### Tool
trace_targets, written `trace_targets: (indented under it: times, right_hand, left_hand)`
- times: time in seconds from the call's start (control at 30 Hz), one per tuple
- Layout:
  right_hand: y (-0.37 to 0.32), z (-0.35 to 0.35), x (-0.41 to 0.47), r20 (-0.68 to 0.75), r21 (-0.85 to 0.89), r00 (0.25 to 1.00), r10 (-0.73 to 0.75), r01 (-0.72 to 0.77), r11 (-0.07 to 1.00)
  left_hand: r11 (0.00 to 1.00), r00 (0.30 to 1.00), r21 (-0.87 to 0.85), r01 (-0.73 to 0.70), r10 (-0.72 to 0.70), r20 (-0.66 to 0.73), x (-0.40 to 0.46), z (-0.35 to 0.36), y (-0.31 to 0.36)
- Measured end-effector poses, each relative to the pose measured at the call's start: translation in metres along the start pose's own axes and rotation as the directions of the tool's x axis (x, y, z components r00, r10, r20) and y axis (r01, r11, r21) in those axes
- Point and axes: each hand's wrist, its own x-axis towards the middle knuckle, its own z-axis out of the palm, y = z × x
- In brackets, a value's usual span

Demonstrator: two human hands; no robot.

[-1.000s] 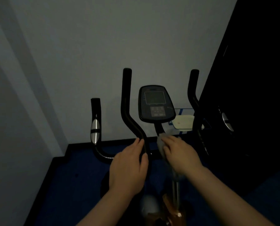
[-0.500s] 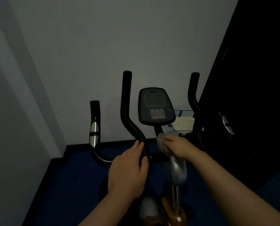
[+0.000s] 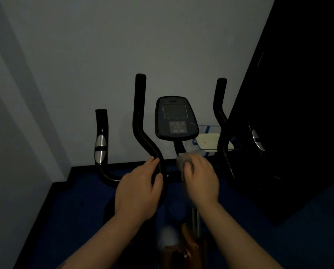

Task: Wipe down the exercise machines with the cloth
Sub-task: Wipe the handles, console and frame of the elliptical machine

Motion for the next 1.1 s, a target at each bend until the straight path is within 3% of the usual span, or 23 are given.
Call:
trace_targets:
  times: [0.13, 0.3, 0.43, 0.57, 0.73, 0.87, 0.93, 1.03, 1.1]
  right_hand:
    - [0.020, -0.007, -0.061, -0.054, -0.004, 0.978, -0.199, 0.199, 0.980]
    - [0.002, -0.005, -0.022, -0.010, 0.068, 0.998, -0.058, 0.058, 0.996]
    - [-0.012, 0.002, -0.016, 0.056, -0.066, 0.954, -0.294, 0.298, 0.952]
    - [0.020, -0.012, -0.025, 0.073, -0.186, 0.857, -0.510, 0.515, 0.837]
    - [-0.016, 0.011, -0.010, -0.010, -0.079, 0.970, -0.243, 0.242, 0.967]
    - [0.001, 0.005, -0.027, 0.044, -0.169, 0.876, -0.481, 0.481, 0.860]
    - [0.013, -0.007, -0.015, 0.092, -0.202, 0.847, -0.524, 0.531, 0.823]
    - [-0.010, -0.001, 0.006, 0.072, -0.146, 0.944, -0.321, 0.328, 0.933]
    - [-0.026, 0.009, 0.003, 0.050, -0.212, 0.963, -0.263, 0.268, 0.940]
  left_hand:
    - [1.000, 1.000, 0.008, -0.005, 0.005, -0.013, -0.001, -0.002, 0.001]
    - [1.000, 0.999, 0.021, -0.007, 0.008, -0.045, -0.004, -0.003, 0.004]
    - [0.998, 0.995, 0.021, -0.057, 0.058, -0.082, -0.009, -0.006, 0.002]
    - [0.990, 0.993, 0.124, -0.067, 0.079, -0.088, -0.013, 0.000, -0.003]
    - [0.990, 0.992, 0.129, -0.062, 0.075, -0.098, -0.012, 0.002, -0.001]
    - [0.991, 0.994, 0.117, -0.065, 0.075, -0.079, -0.013, 0.002, -0.003]
    - [0.991, 0.995, 0.118, -0.058, 0.066, -0.070, -0.013, 0.002, -0.003]
    - [0.992, 0.994, 0.114, -0.059, 0.069, -0.081, -0.010, 0.003, -0.002]
    - [0.993, 0.994, 0.105, -0.061, 0.070, -0.082, -0.010, 0.003, -0.002]
